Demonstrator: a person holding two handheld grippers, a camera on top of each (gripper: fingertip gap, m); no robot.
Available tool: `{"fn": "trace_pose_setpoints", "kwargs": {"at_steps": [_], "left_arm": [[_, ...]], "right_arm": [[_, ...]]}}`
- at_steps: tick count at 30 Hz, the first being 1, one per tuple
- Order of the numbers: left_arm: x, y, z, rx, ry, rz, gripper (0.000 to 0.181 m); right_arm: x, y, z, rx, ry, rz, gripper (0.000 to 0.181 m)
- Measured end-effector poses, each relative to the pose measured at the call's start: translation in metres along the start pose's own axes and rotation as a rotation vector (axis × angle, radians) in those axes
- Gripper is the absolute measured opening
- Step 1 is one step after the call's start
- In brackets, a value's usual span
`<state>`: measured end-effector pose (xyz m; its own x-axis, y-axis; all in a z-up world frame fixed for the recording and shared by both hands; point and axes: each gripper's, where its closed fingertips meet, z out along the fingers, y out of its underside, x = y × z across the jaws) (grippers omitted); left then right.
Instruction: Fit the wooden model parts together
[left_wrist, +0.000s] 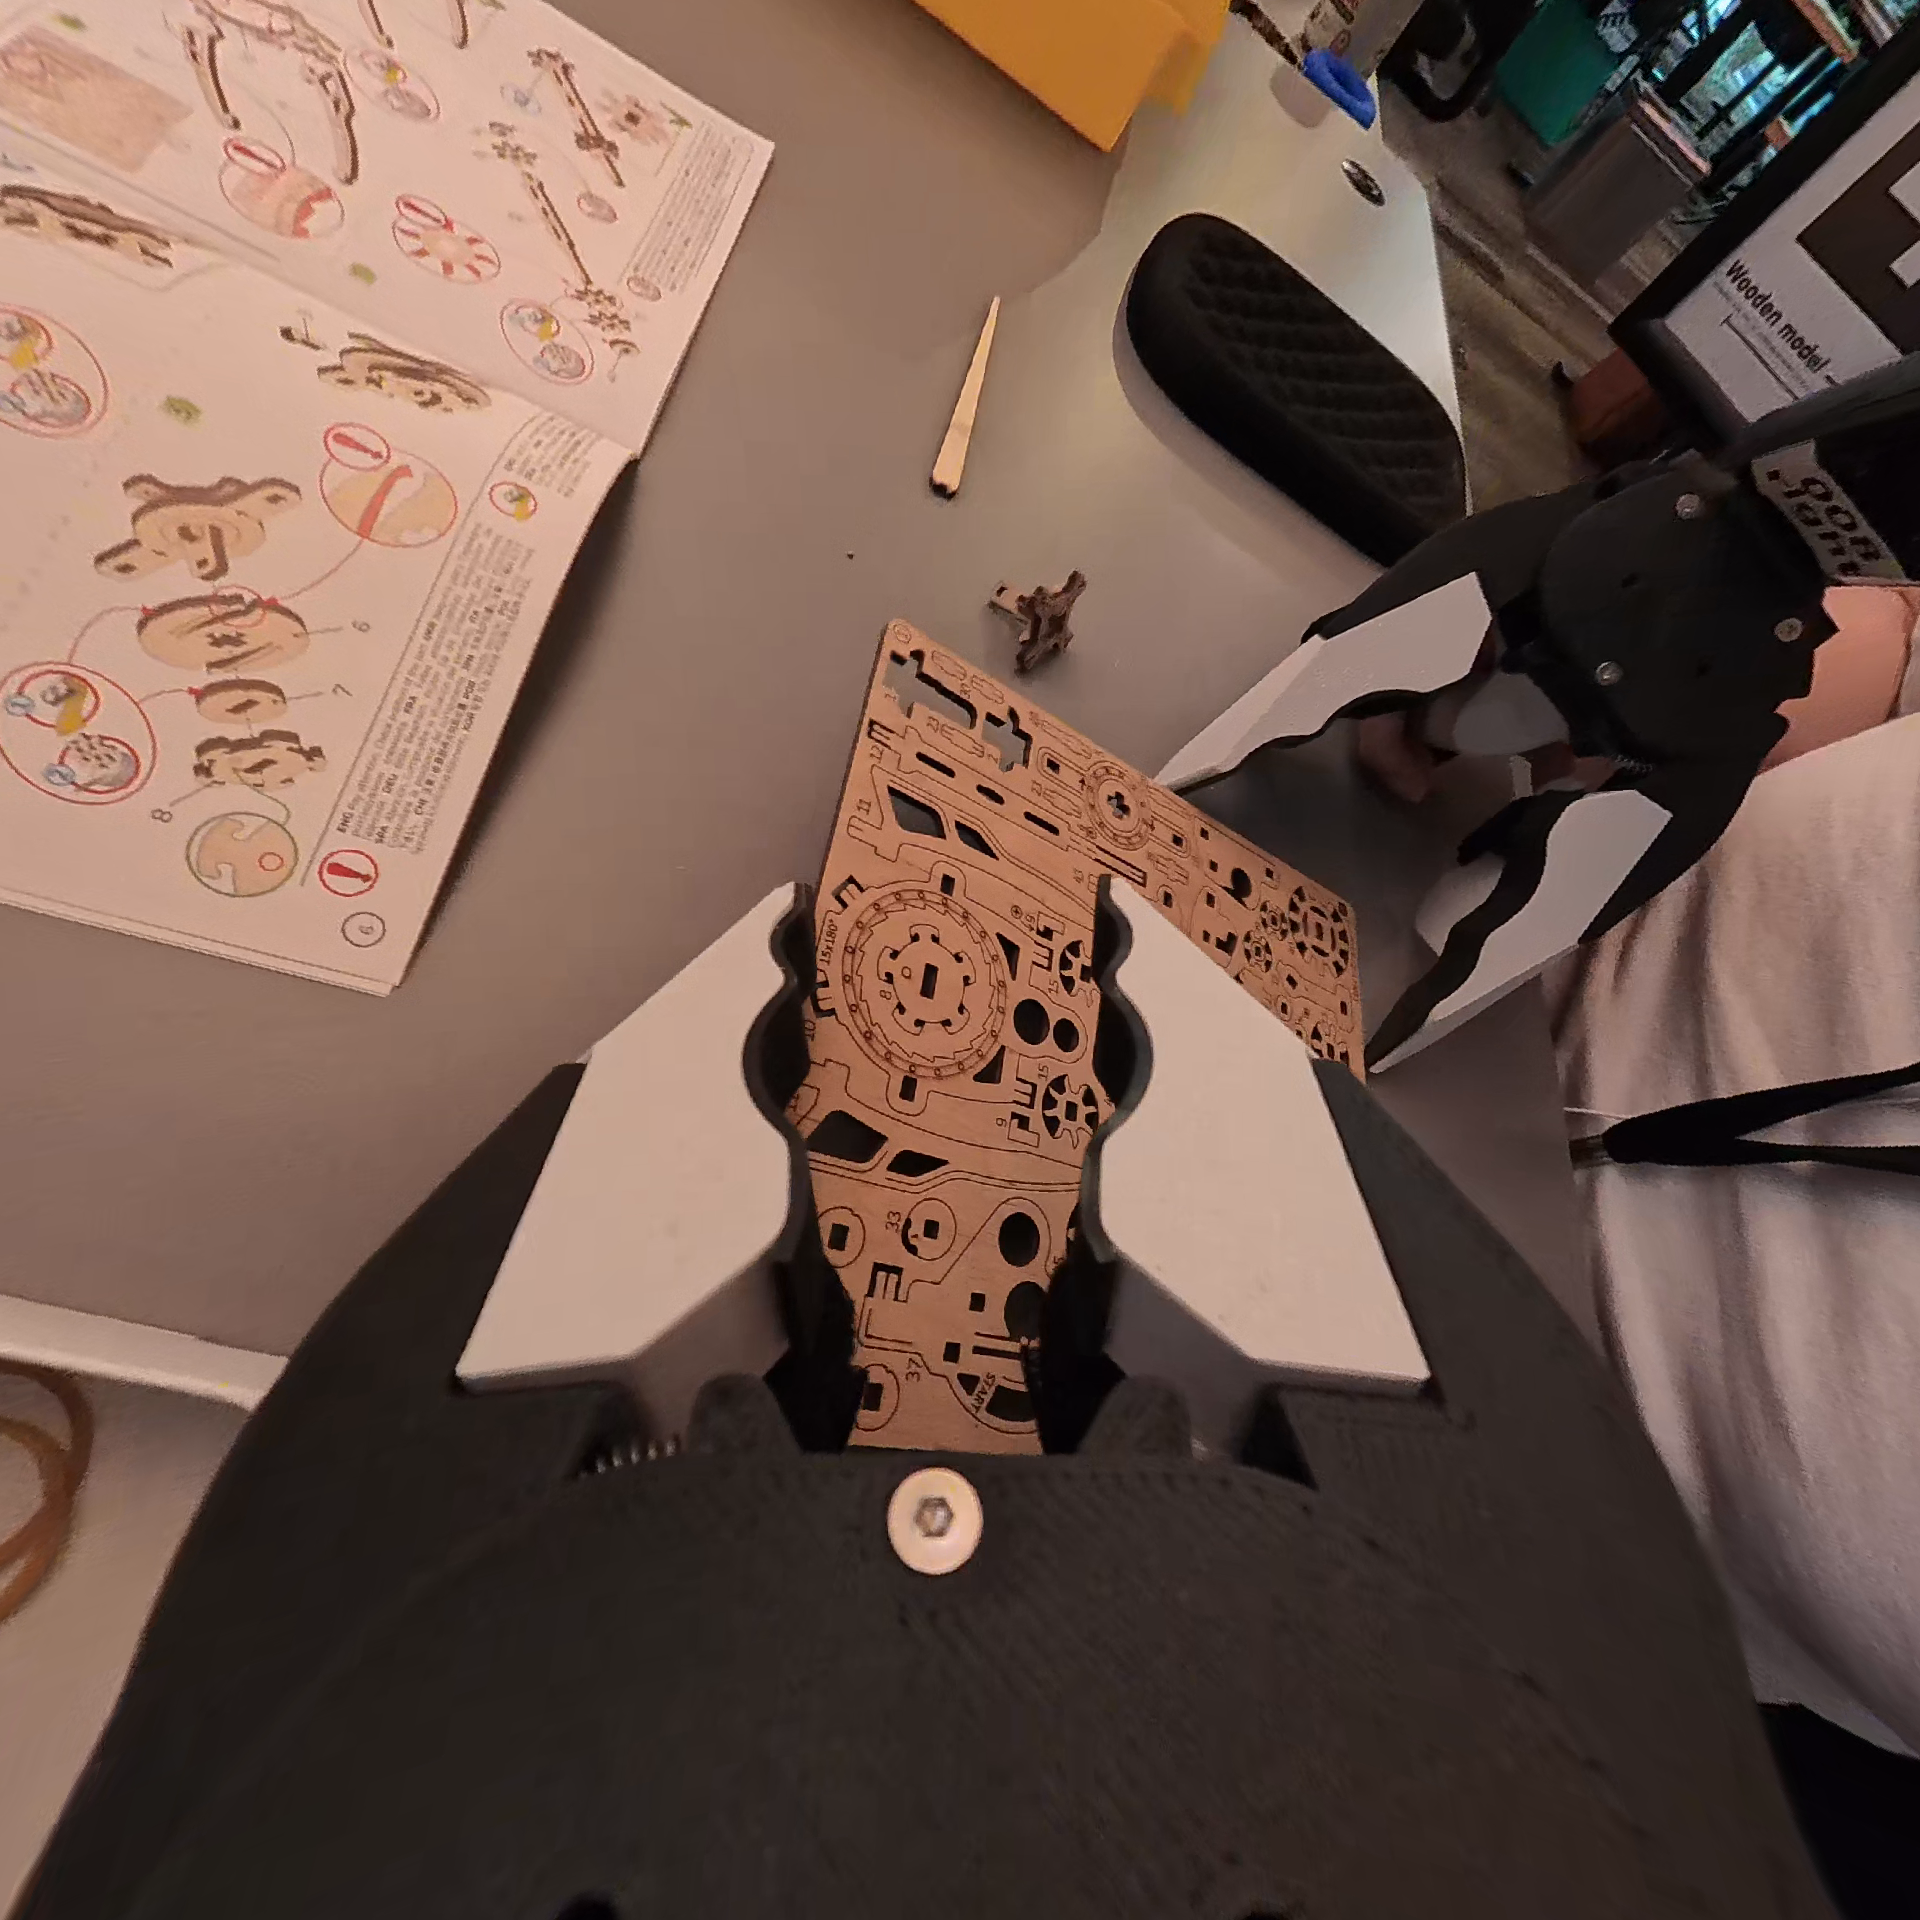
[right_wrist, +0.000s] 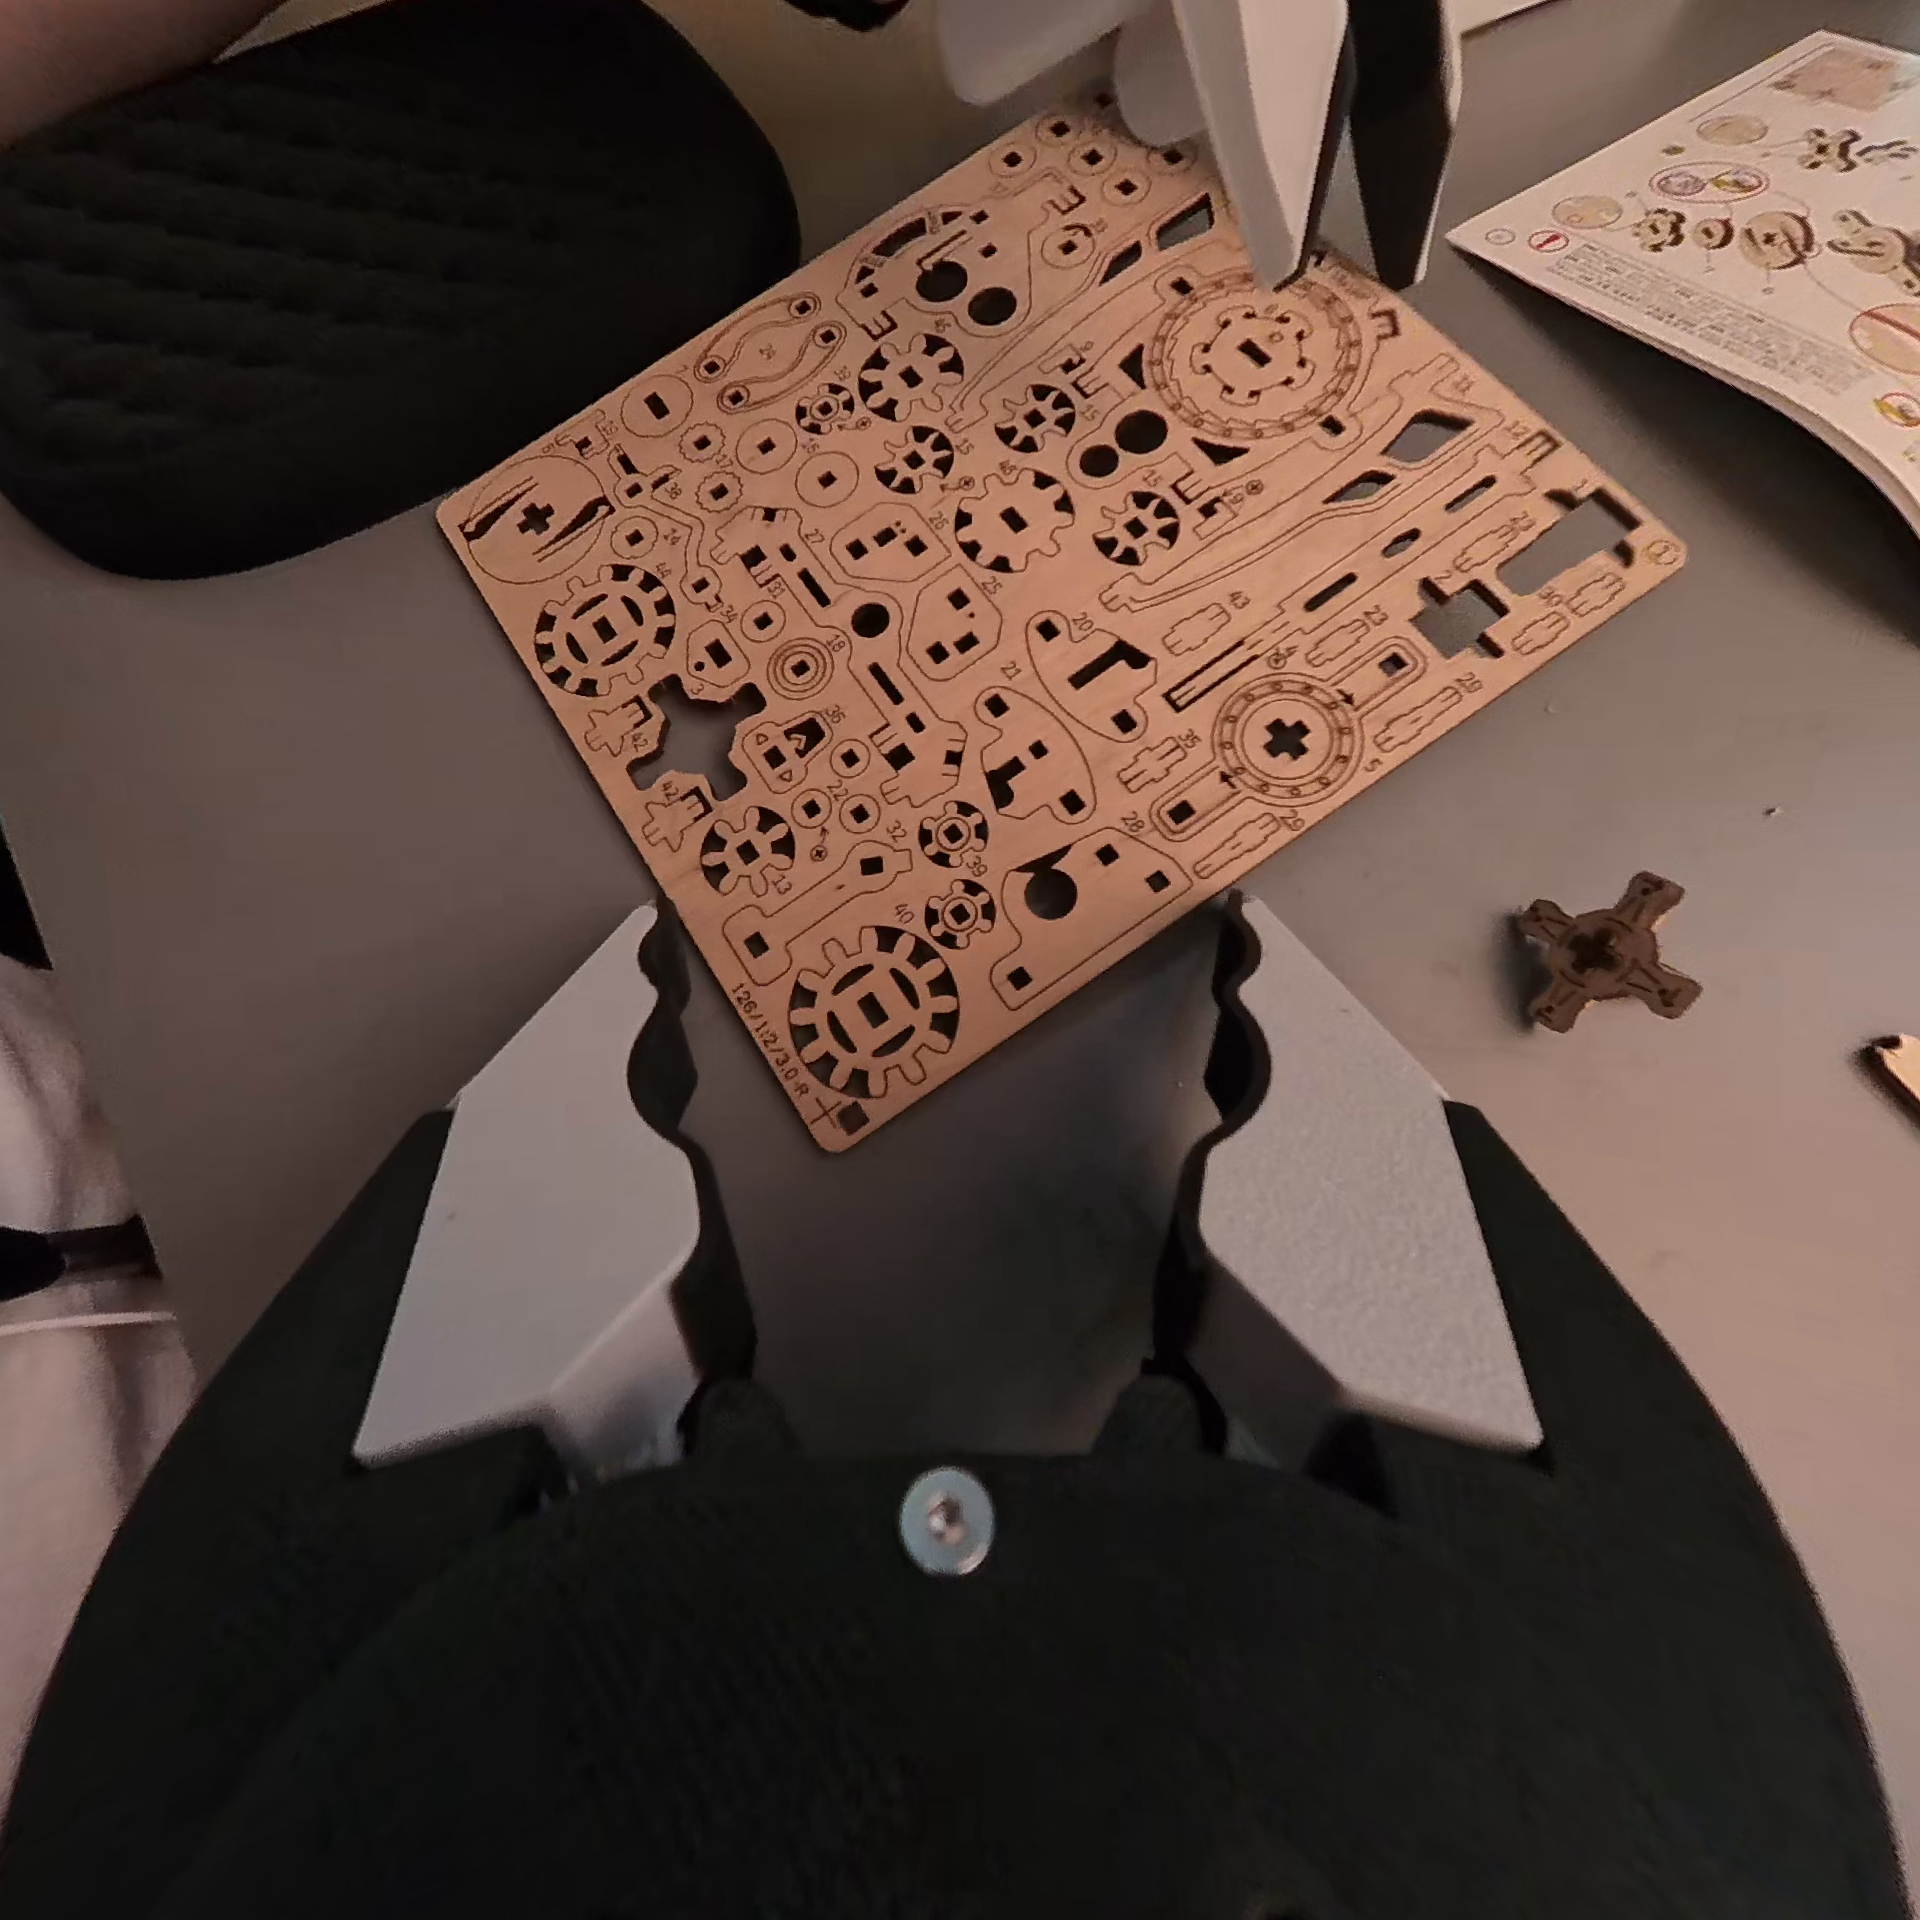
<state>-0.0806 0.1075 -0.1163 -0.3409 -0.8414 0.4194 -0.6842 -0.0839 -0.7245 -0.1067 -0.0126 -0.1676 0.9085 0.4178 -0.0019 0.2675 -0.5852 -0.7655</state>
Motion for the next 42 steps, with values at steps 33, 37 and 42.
{"fn": "trace_pose_setpoints", "kwargs": {"at_steps": [33,37,42], "left_arm": [[0.014,-0.014,-0.015,0.083,-0.016,0.107,0.047],[0.013,-0.014,-0.014,0.095,0.006,0.073,0.047],[0.034,-0.024,-0.022,0.155,0.121,0.061,0.027]], "right_arm": [[-0.006,-0.033,0.003,0.091,0.12,-0.187,0.096],[-0.006,-0.033,0.004,0.078,0.103,-0.165,0.096],[-0.007,-0.031,0.005,0.063,0.058,-0.118,0.096]]}}
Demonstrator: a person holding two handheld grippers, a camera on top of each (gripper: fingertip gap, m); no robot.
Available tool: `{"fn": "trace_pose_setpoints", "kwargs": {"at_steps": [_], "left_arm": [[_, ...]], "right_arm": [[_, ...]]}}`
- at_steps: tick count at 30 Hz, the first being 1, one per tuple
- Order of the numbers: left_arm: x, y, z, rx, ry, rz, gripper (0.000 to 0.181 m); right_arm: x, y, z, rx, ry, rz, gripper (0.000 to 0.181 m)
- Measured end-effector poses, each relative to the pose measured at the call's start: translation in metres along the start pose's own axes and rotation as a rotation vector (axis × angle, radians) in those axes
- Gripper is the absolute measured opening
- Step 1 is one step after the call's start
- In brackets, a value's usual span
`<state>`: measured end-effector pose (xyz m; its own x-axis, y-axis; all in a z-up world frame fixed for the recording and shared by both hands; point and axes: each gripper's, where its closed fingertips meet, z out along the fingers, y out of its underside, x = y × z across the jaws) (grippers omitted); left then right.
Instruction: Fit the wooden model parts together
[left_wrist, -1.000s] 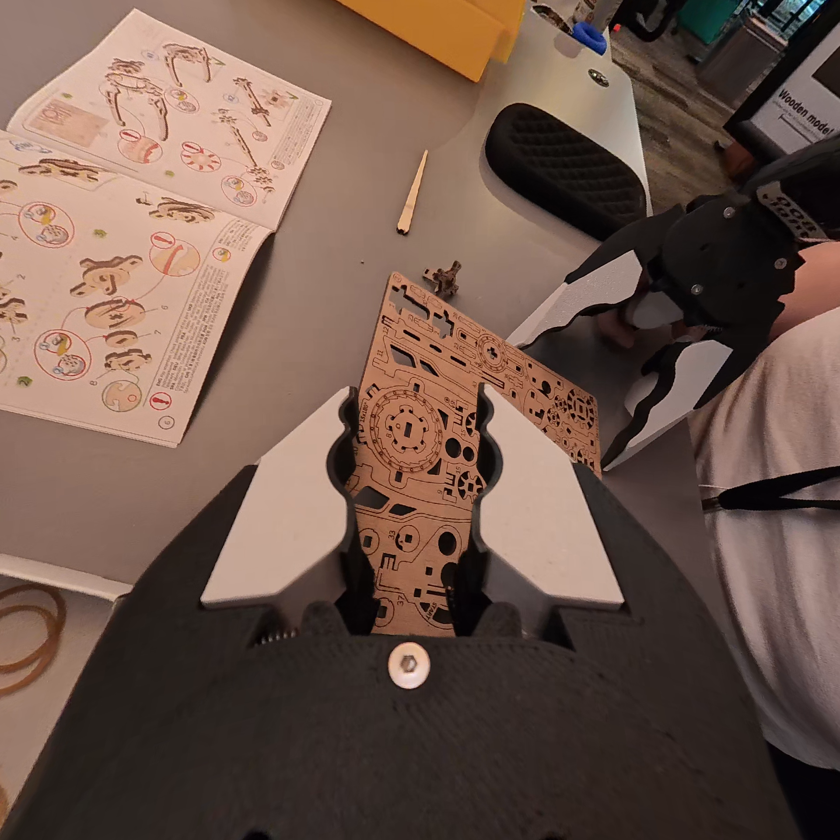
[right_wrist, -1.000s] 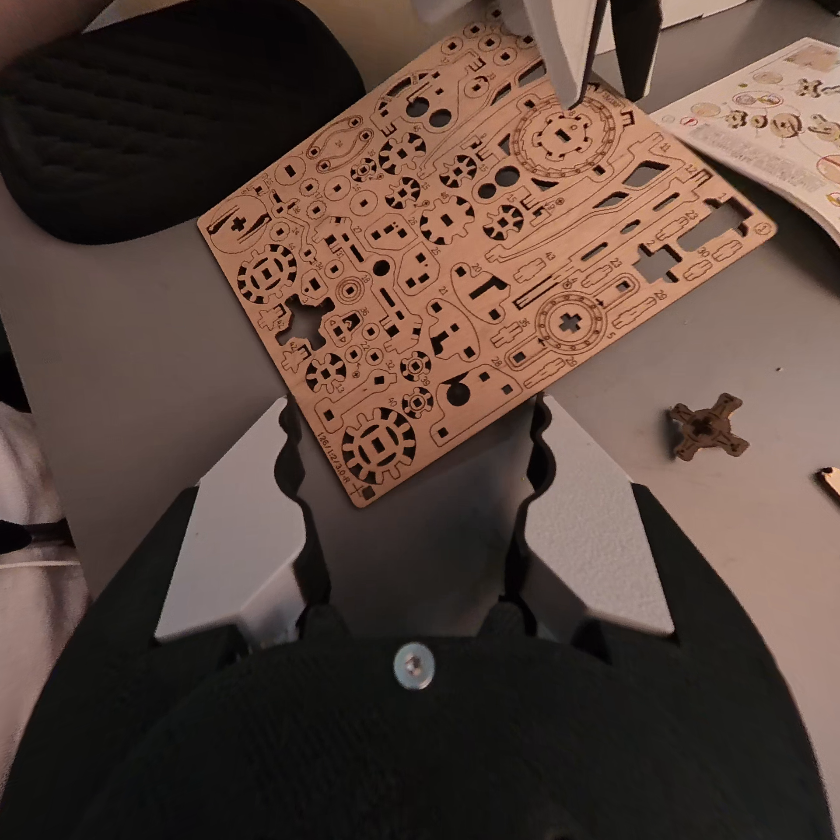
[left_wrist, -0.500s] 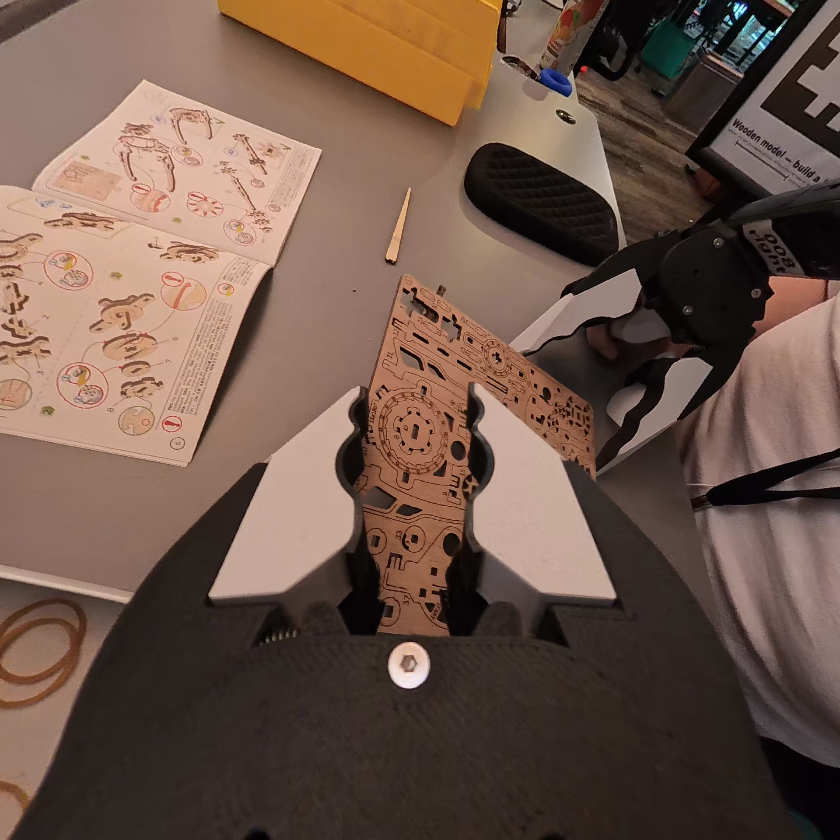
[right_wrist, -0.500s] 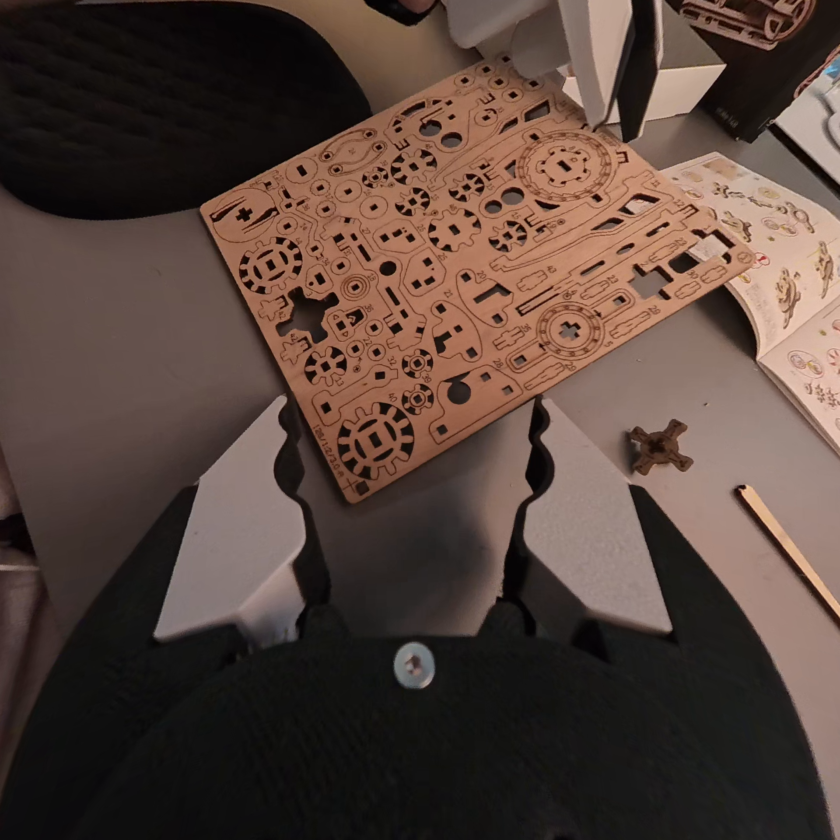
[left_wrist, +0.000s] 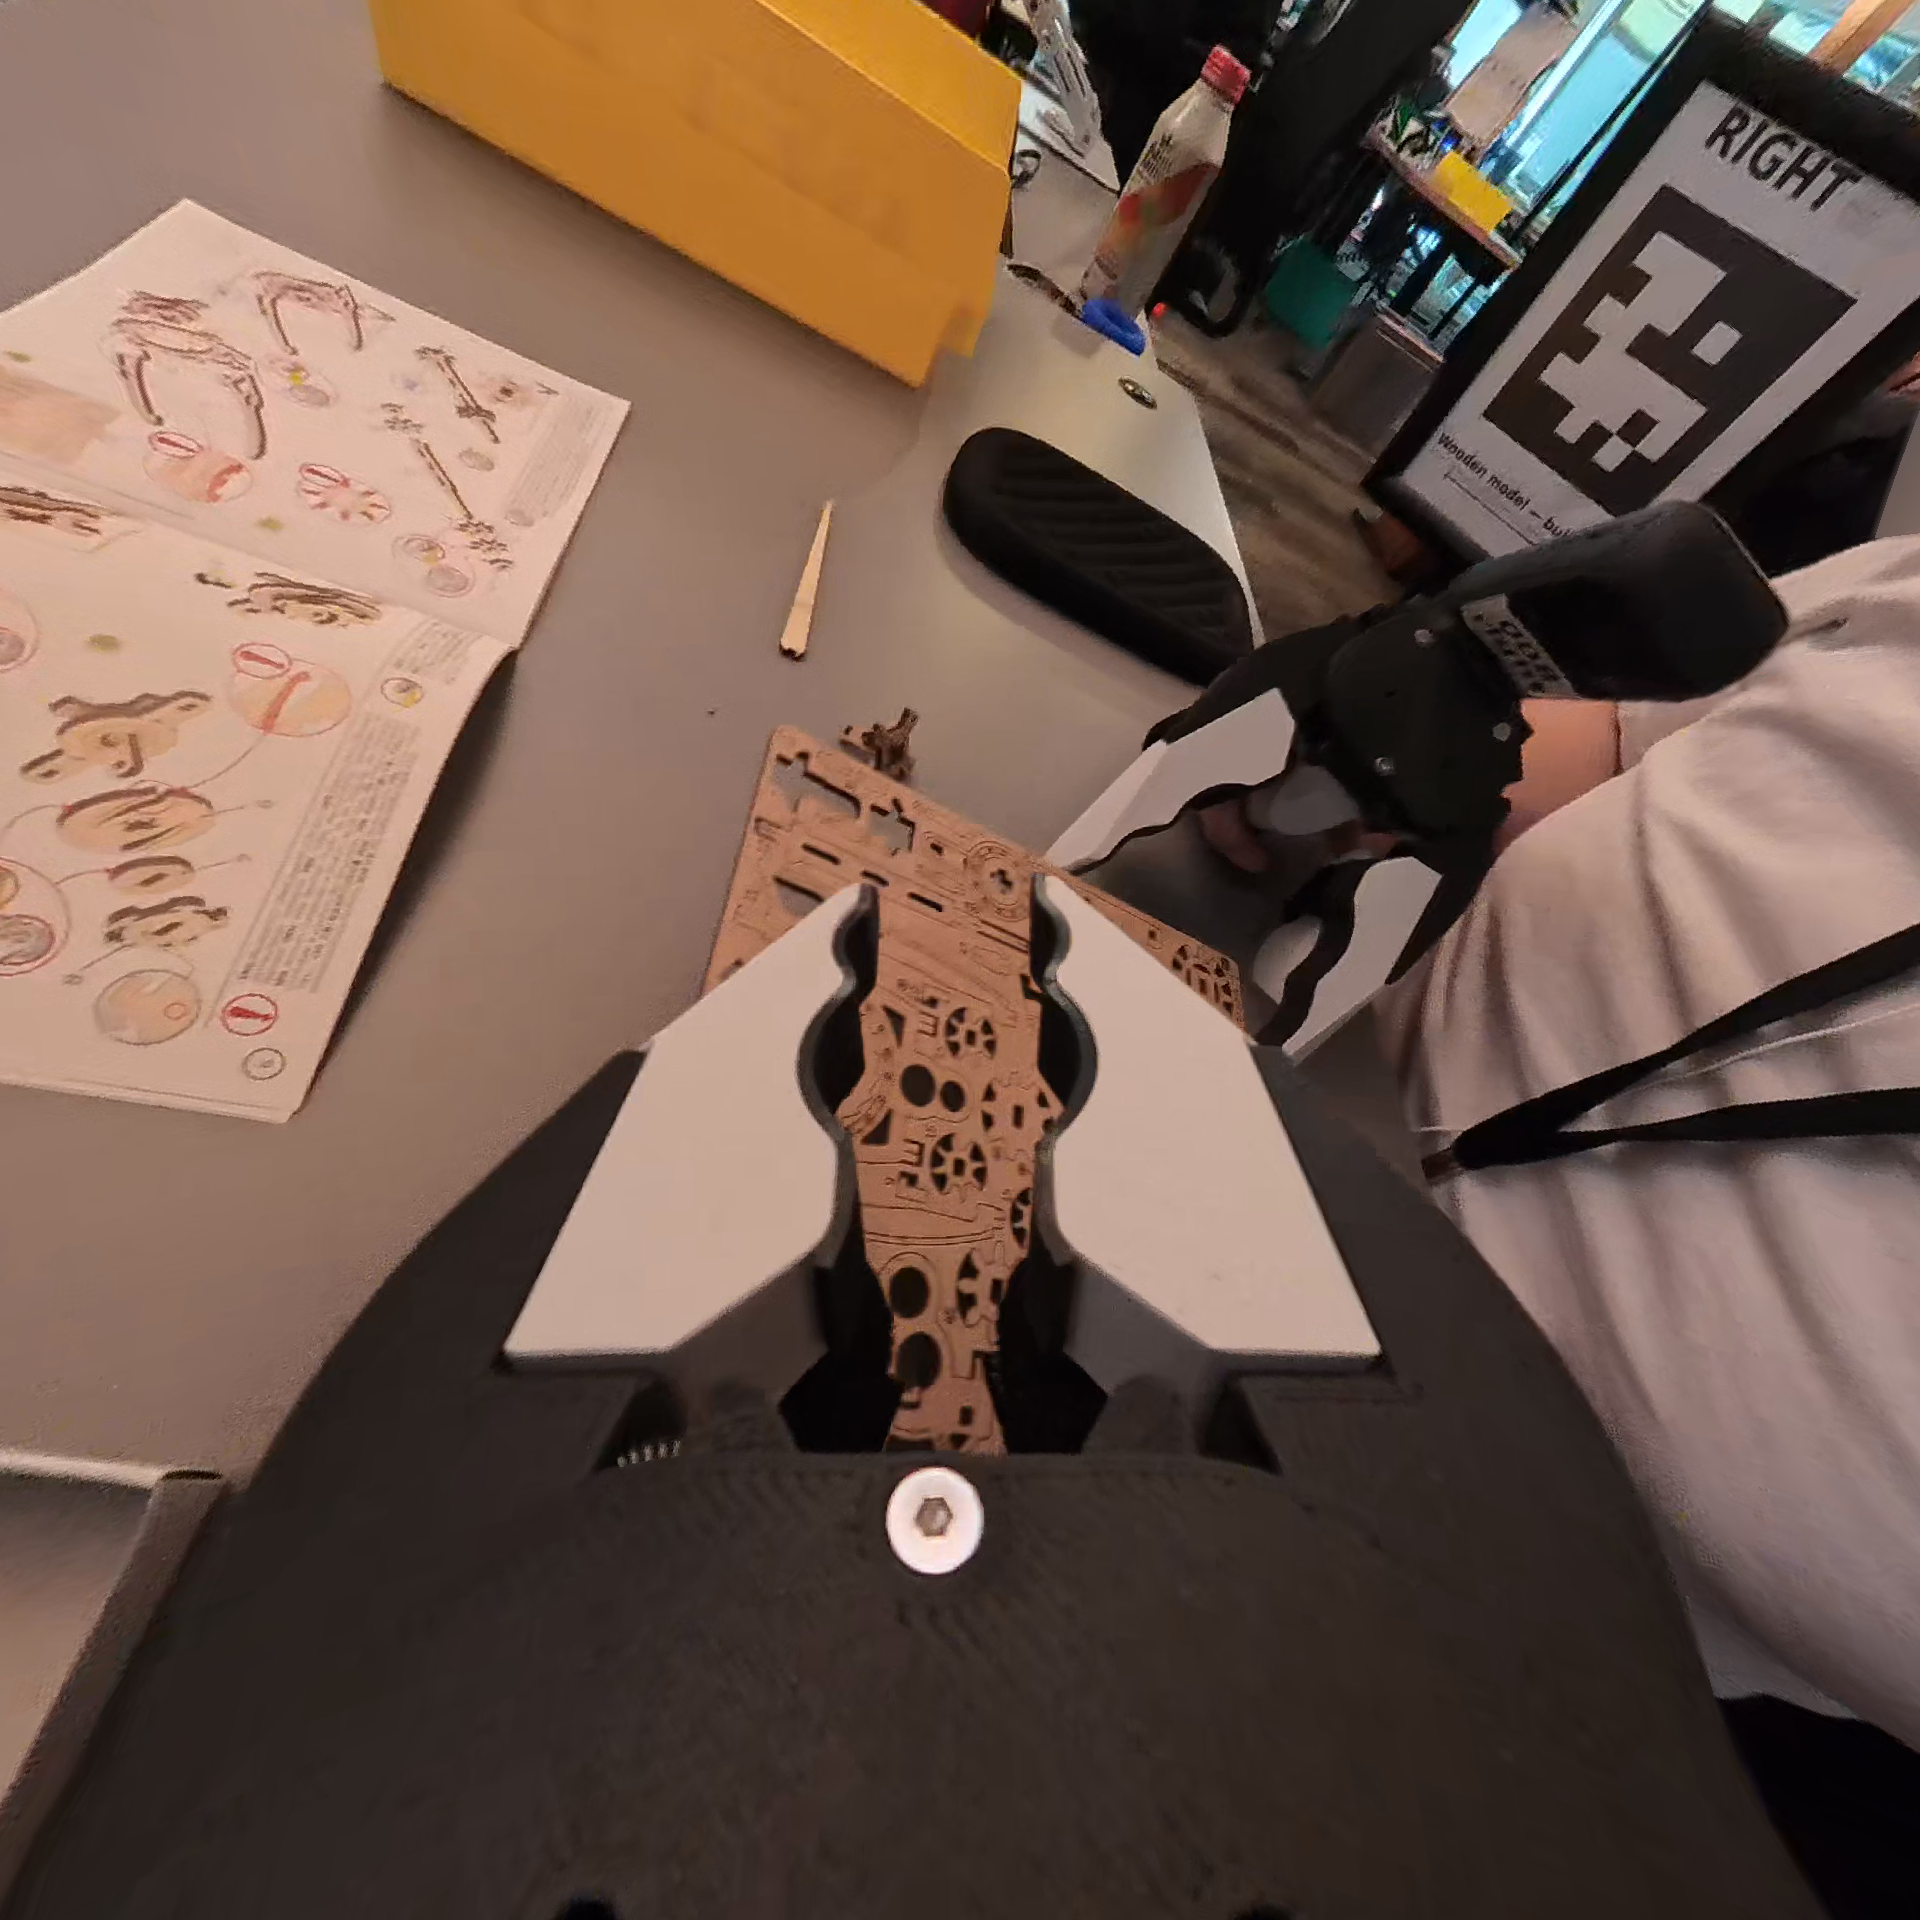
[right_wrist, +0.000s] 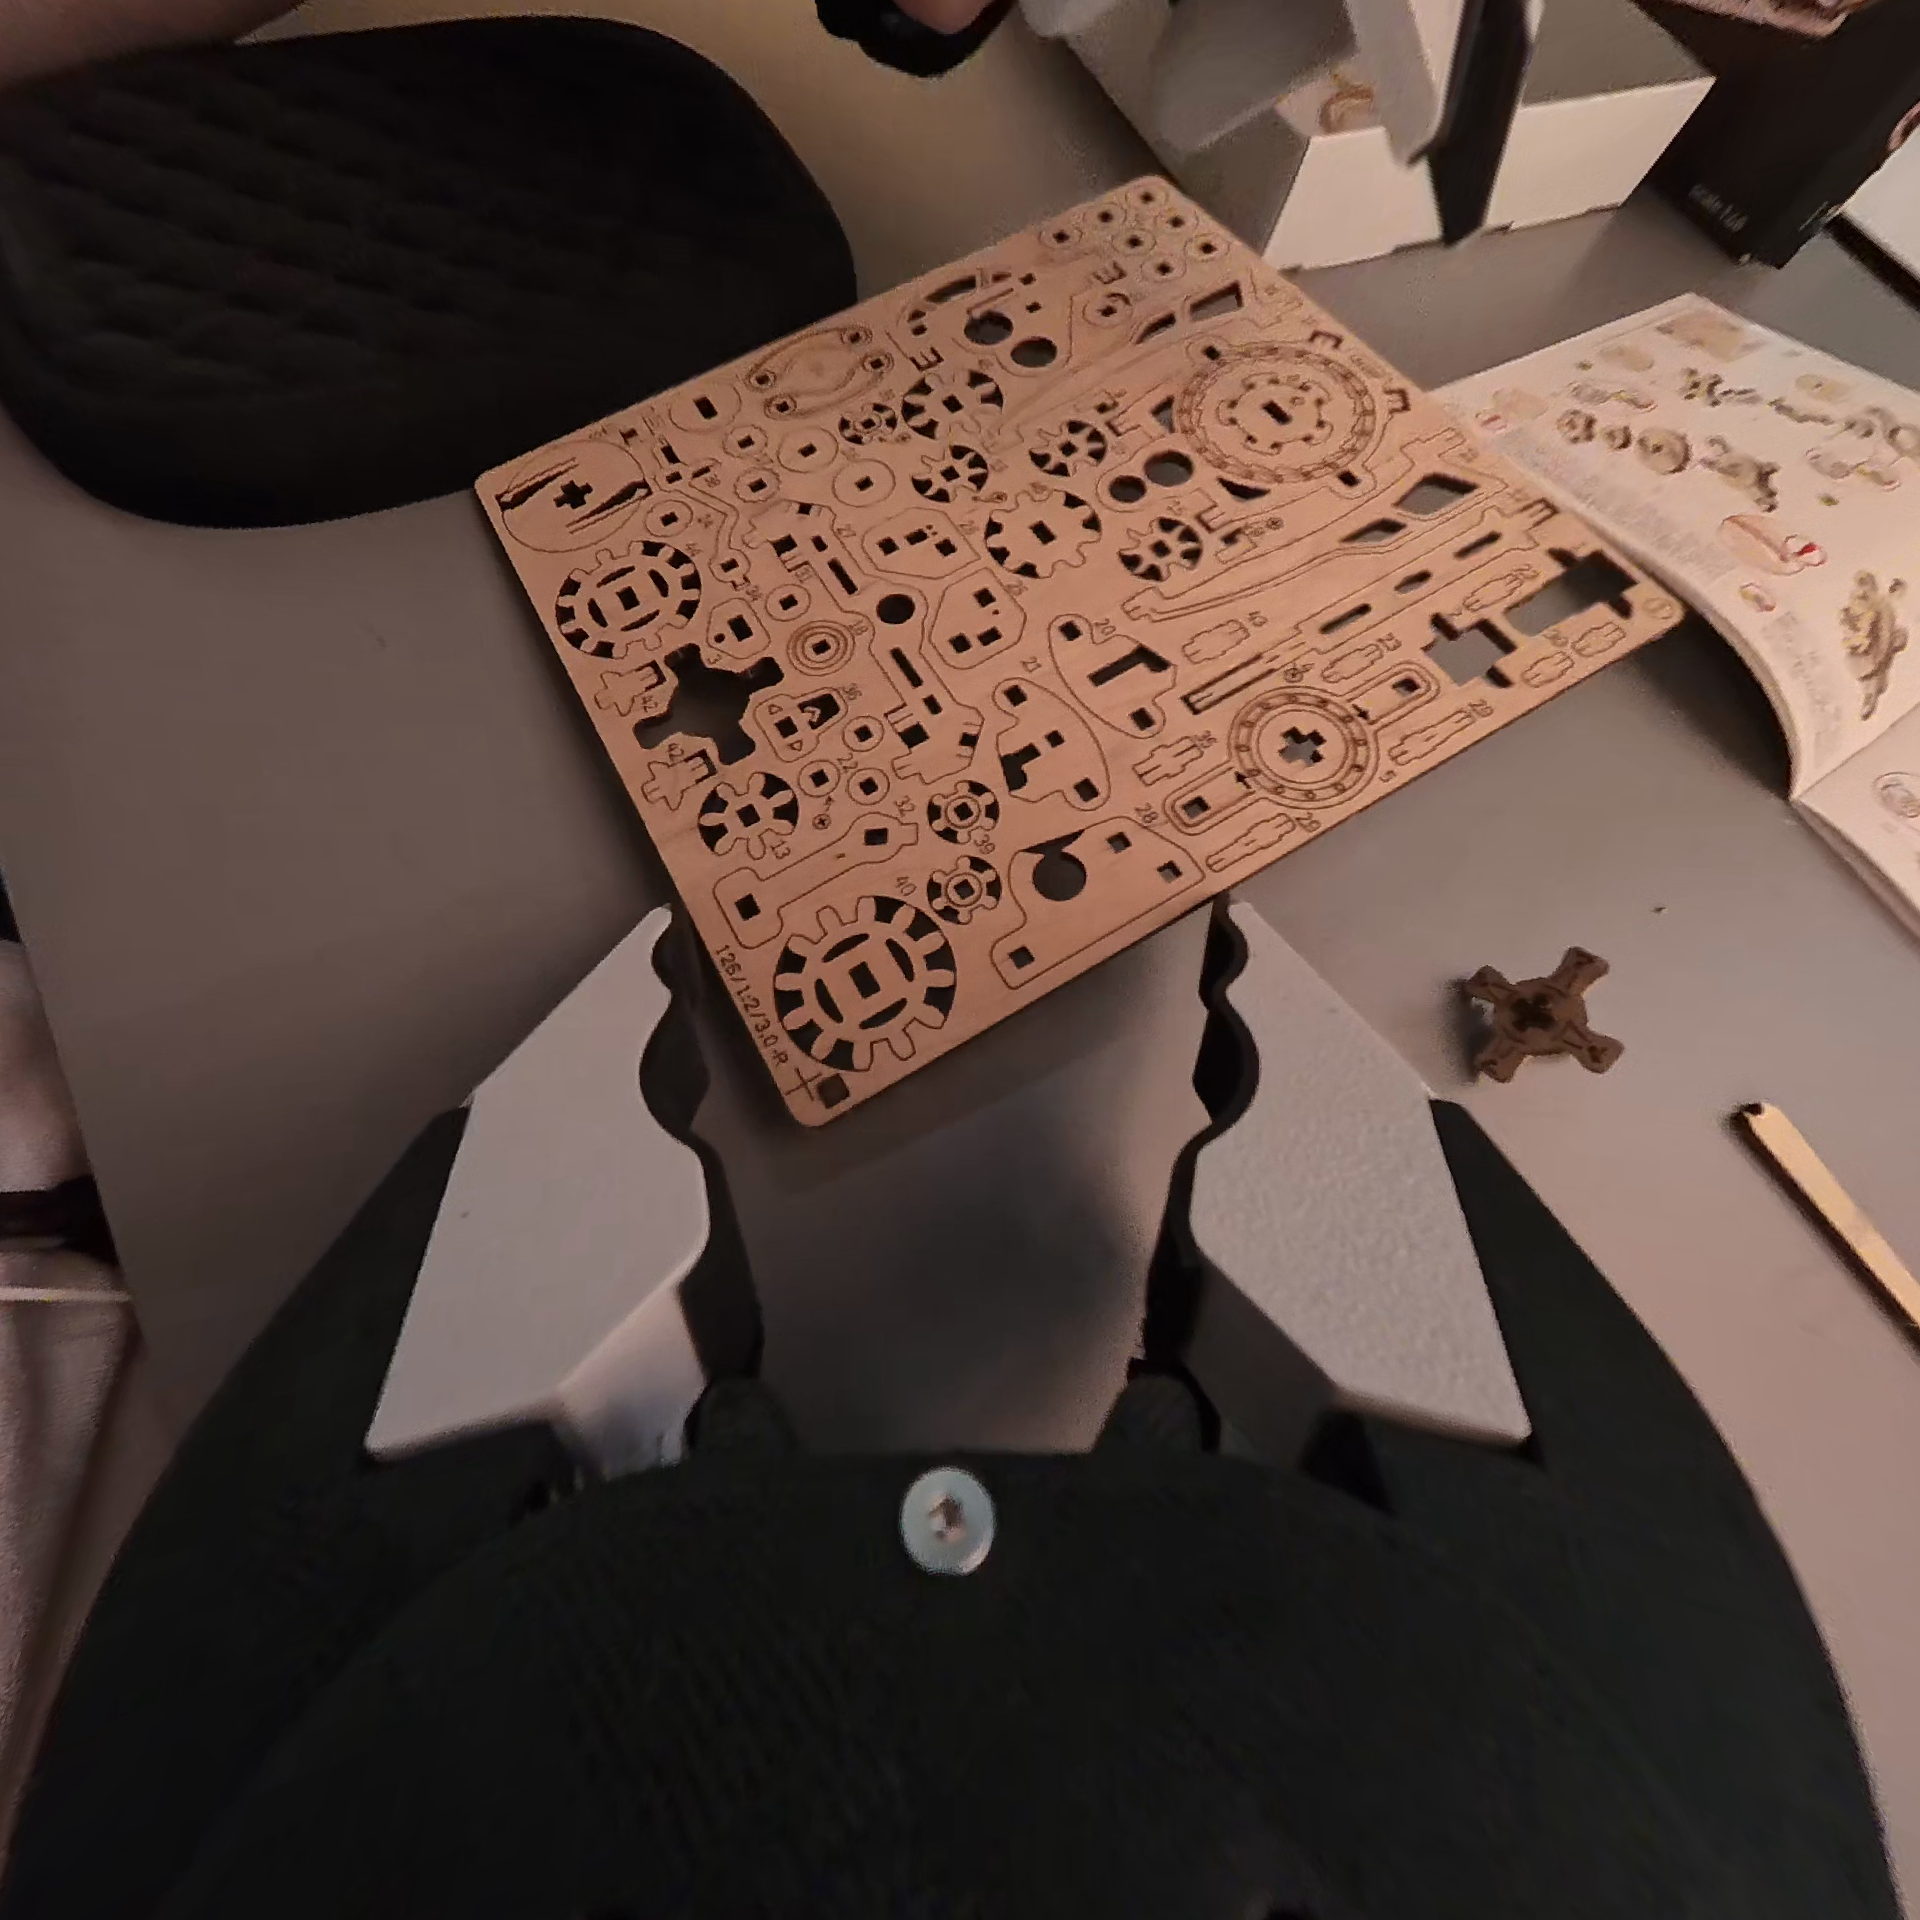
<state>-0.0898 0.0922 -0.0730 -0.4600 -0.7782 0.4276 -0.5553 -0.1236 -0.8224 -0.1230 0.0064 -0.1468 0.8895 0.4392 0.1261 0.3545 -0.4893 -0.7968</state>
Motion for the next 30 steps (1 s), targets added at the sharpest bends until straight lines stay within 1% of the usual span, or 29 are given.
{"fn": "trace_pose_setpoints", "kwargs": {"at_steps": [2,4,5,7,9,13,17,23,26,30], "left_arm": [[-0.001,0.004,0.003,-0.032,-0.018,0.003,0.033],[-0.015,0.012,0.005,-0.071,-0.1,0.024,0.045],[-0.02,0.014,0.006,-0.071,-0.124,0.03,0.05],[-0.029,0.014,0.006,-0.059,-0.143,0.013,0.061],[-0.037,0.019,0.007,-0.069,-0.14,-0.017,0.062],[-0.047,0.028,0.011,-0.081,-0.108,-0.104,0.063],[-0.051,0.027,0.012,-0.07,-0.078,-0.158,0.066],[-0.053,0.033,0.017,-0.128,-0.024,-0.208,0.074],[-0.054,0.036,0.02,-0.153,-0.008,-0.224,0.07],[-0.053,0.037,0.019,-0.154,0.014,-0.237,0.069]], "right_arm": [[0.001,0.0,0.001,0.004,-0.028,0.033,0.095],[0.004,-0.002,-0.002,0.035,-0.022,0.044,0.086],[0.007,-0.002,-0.003,0.045,-0.006,0.031,0.082],[0.009,0.001,0.0,0.02,0.027,-0.025,0.08],[0.01,0.001,0.001,0.016,0.047,-0.055,0.081],[0.01,0.002,0.002,0.008,0.031,-0.036,0.081],[0.011,0.002,0.001,0.013,0.042,-0.053,0.081],[0.011,0.001,0.001,0.014,0.044,-0.058,0.081],[0.011,0.001,0.0,0.016,0.048,-0.062,0.081],[0.011,0.0,-0.001,0.02,0.056,-0.071,0.08]]}}
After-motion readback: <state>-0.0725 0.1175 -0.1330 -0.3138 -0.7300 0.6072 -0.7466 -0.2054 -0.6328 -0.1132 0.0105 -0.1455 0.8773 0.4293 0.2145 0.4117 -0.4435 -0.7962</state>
